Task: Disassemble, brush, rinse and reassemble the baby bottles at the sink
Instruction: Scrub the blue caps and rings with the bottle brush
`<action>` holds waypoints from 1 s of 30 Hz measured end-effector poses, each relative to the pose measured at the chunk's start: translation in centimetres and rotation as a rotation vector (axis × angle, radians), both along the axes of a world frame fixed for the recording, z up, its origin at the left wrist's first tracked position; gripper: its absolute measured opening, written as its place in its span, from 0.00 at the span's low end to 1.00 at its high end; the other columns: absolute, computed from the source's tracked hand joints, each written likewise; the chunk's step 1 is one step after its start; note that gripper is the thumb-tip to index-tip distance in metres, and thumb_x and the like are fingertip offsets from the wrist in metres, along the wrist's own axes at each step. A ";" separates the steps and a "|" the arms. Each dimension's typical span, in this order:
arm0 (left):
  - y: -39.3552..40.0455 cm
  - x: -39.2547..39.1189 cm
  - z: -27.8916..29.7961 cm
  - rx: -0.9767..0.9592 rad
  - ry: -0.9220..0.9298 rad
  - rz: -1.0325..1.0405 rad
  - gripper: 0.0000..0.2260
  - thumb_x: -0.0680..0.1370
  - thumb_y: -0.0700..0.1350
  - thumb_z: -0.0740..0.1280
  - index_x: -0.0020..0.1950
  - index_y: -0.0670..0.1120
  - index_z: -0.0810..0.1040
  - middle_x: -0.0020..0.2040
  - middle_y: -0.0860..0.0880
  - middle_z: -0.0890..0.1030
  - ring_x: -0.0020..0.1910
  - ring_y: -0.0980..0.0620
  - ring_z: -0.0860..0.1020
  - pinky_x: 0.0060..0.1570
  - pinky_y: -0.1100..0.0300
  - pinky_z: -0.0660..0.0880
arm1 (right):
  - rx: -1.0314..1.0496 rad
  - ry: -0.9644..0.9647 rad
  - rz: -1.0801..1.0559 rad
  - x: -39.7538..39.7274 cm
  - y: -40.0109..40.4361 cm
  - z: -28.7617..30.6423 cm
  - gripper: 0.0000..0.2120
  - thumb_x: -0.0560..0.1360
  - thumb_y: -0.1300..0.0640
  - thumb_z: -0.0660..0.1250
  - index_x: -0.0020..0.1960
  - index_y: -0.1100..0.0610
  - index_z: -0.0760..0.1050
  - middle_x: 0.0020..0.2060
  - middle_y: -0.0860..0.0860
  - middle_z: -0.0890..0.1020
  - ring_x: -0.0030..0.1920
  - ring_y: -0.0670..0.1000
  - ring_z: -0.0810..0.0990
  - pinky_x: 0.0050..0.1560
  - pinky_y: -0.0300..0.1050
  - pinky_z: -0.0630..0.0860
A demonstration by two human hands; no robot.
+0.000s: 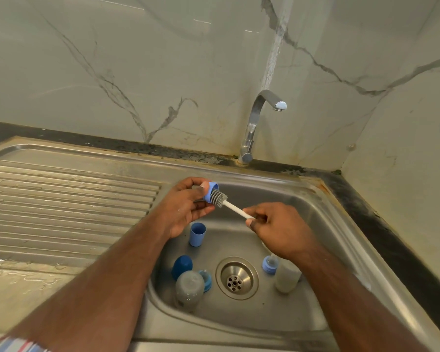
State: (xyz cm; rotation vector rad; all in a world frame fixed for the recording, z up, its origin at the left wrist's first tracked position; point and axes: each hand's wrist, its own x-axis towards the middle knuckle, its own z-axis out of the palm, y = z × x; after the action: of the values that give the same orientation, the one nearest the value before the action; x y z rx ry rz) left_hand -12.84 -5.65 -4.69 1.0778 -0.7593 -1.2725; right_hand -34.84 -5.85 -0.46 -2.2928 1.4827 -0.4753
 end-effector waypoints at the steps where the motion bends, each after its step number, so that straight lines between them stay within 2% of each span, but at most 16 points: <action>1: 0.0 0.0 0.1 -0.013 0.021 0.003 0.10 0.82 0.41 0.66 0.63 0.43 0.79 0.59 0.38 0.82 0.54 0.44 0.84 0.49 0.55 0.83 | 0.068 -0.101 -0.009 0.0 0.0 -0.2 0.12 0.80 0.54 0.66 0.62 0.46 0.80 0.40 0.44 0.82 0.35 0.42 0.77 0.38 0.37 0.73; 4: 0.0 -0.1 0.2 -0.038 0.077 0.012 0.11 0.83 0.39 0.64 0.64 0.44 0.79 0.61 0.39 0.82 0.57 0.42 0.84 0.52 0.53 0.83 | 0.233 -0.302 -0.076 0.1 -0.1 -0.6 0.11 0.81 0.55 0.66 0.61 0.46 0.80 0.38 0.52 0.84 0.25 0.42 0.75 0.27 0.37 0.71; 6: 0.0 -0.2 0.3 -0.036 0.102 0.021 0.11 0.83 0.39 0.63 0.63 0.46 0.80 0.60 0.39 0.82 0.57 0.42 0.83 0.52 0.53 0.83 | 0.281 -0.336 -0.090 0.3 0.1 -0.6 0.12 0.81 0.55 0.65 0.63 0.44 0.78 0.39 0.53 0.85 0.25 0.47 0.76 0.25 0.40 0.71; 8: 0.0 -0.2 0.4 -0.032 0.118 0.031 0.11 0.84 0.39 0.62 0.63 0.46 0.81 0.59 0.39 0.83 0.57 0.42 0.83 0.51 0.54 0.83 | 0.282 -0.344 -0.056 0.4 0.3 -0.5 0.14 0.82 0.55 0.64 0.65 0.42 0.77 0.39 0.53 0.84 0.25 0.47 0.76 0.26 0.39 0.72; 10: 0.0 0.0 0.4 -0.024 0.123 0.056 0.11 0.84 0.40 0.62 0.64 0.45 0.81 0.59 0.40 0.83 0.55 0.45 0.83 0.48 0.56 0.83 | 0.222 -0.271 -0.005 0.3 0.5 -0.4 0.15 0.82 0.54 0.64 0.67 0.41 0.77 0.38 0.51 0.83 0.26 0.43 0.74 0.28 0.36 0.72; 12: -0.1 0.2 0.3 -0.012 0.107 0.084 0.11 0.84 0.41 0.63 0.64 0.44 0.80 0.59 0.40 0.83 0.54 0.46 0.83 0.46 0.58 0.83 | 0.069 -0.080 0.002 0.1 0.4 -0.3 0.16 0.82 0.51 0.64 0.67 0.39 0.76 0.36 0.45 0.81 0.30 0.43 0.74 0.31 0.35 0.71; 14: -0.1 0.1 0.2 -0.005 0.090 0.081 0.11 0.84 0.42 0.64 0.64 0.44 0.80 0.58 0.41 0.84 0.55 0.45 0.84 0.48 0.57 0.83 | -0.086 0.051 -0.030 0.0 0.3 -0.2 0.16 0.82 0.48 0.62 0.69 0.37 0.74 0.39 0.43 0.80 0.33 0.44 0.75 0.35 0.37 0.72; 16: -0.1 0.0 0.1 0.002 0.069 0.068 0.10 0.83 0.43 0.64 0.63 0.45 0.81 0.57 0.42 0.85 0.55 0.46 0.84 0.48 0.57 0.83 | -0.167 0.109 -0.032 0.0 0.4 0.0 0.17 0.83 0.47 0.60 0.71 0.37 0.72 0.44 0.43 0.79 0.37 0.45 0.75 0.39 0.39 0.72; 19: 0.0 0.0 0.2 0.000 0.032 0.051 0.09 0.83 0.44 0.65 0.61 0.46 0.81 0.56 0.42 0.85 0.53 0.47 0.84 0.48 0.57 0.83 | -0.222 0.205 -0.038 0.2 0.6 0.1 0.18 0.84 0.48 0.58 0.73 0.38 0.69 0.47 0.45 0.77 0.42 0.46 0.75 0.44 0.44 0.76; 21: 0.0 0.1 0.2 -0.003 0.025 0.050 0.09 0.83 0.43 0.65 0.61 0.46 0.81 0.56 0.42 0.85 0.53 0.47 0.84 0.48 0.57 0.83 | -0.211 0.218 -0.052 0.4 0.5 0.1 0.18 0.84 0.49 0.58 0.72 0.39 0.70 0.48 0.46 0.78 0.43 0.46 0.77 0.47 0.46 0.77; 22: 0.0 0.1 0.1 -0.003 0.021 0.056 0.09 0.83 0.42 0.64 0.61 0.46 0.81 0.56 0.42 0.85 0.53 0.47 0.84 0.48 0.57 0.83 | -0.181 0.214 -0.046 0.5 0.5 0.2 0.18 0.83 0.49 0.59 0.72 0.39 0.71 0.48 0.45 0.80 0.42 0.46 0.77 0.44 0.45 0.77; 24: 0.0 0.2 0.1 -0.004 0.021 0.074 0.10 0.84 0.43 0.64 0.62 0.46 0.81 0.56 0.42 0.84 0.52 0.47 0.84 0.47 0.57 0.83 | -0.079 0.158 -0.009 0.6 0.4 0.2 0.17 0.82 0.49 0.61 0.70 0.39 0.73 0.41 0.43 0.80 0.36 0.44 0.77 0.36 0.38 0.72; 26: -0.1 0.2 0.0 -0.002 0.019 0.086 0.10 0.84 0.44 0.64 0.62 0.46 0.81 0.56 0.41 0.85 0.51 0.47 0.84 0.47 0.57 0.82 | -0.010 0.049 0.002 0.4 0.4 0.2 0.16 0.82 0.50 0.63 0.68 0.39 0.75 0.36 0.42 0.79 0.32 0.44 0.75 0.33 0.35 0.68; 28: -0.1 0.1 -0.1 0.008 -0.010 0.081 0.09 0.84 0.44 0.64 0.61 0.48 0.82 0.54 0.43 0.85 0.52 0.46 0.84 0.50 0.54 0.83 | -0.067 0.023 -0.027 0.2 0.5 0.2 0.16 0.82 0.49 0.63 0.69 0.39 0.75 0.36 0.41 0.78 0.33 0.44 0.75 0.35 0.37 0.71; 30: -0.1 0.0 -0.1 0.012 -0.026 0.067 0.08 0.84 0.45 0.64 0.60 0.49 0.82 0.54 0.44 0.86 0.54 0.44 0.84 0.53 0.52 0.83 | -0.134 0.096 -0.047 0.4 0.6 0.2 0.17 0.83 0.49 0.61 0.71 0.39 0.72 0.42 0.42 0.80 0.35 0.44 0.76 0.40 0.42 0.76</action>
State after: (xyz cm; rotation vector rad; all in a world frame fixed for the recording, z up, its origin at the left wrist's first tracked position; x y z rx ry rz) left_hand -12.82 -5.70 -4.77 1.1225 -0.7302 -1.2096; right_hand -34.46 -5.28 -0.27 -2.4192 1.5976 -0.4976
